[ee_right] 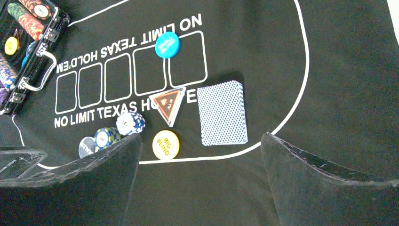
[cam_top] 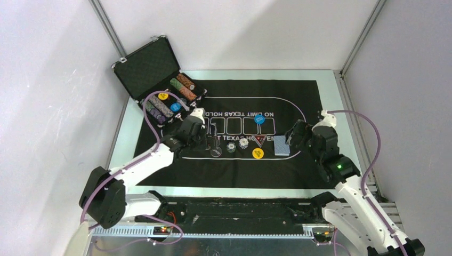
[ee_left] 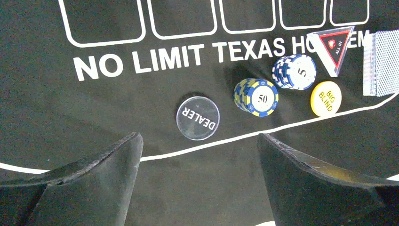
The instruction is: Distribute texas hold em gaming equipment
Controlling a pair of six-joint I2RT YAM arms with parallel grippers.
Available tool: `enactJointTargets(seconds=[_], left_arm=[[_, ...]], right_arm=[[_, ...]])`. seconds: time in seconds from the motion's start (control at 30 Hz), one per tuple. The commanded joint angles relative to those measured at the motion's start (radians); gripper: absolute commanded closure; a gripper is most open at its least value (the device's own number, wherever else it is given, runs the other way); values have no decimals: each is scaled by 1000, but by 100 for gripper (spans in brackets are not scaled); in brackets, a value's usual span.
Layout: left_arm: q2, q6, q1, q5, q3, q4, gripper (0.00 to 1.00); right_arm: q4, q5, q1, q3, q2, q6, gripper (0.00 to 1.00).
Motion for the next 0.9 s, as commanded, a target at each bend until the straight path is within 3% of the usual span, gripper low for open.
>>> enactJointTargets(seconds=[0.0,0.3,0.87], left_arm=[[46,4,-23,-29,30,32,2],[186,13,-28,8,61,46,2],[301,37,-56,-50,116,7,16]], right_arm=[[61,-7,-4,-49,-69,-11,0],[46,4,-11,-144,-170,-35,0],[73,-56,-21,-160,-135,-34,0]])
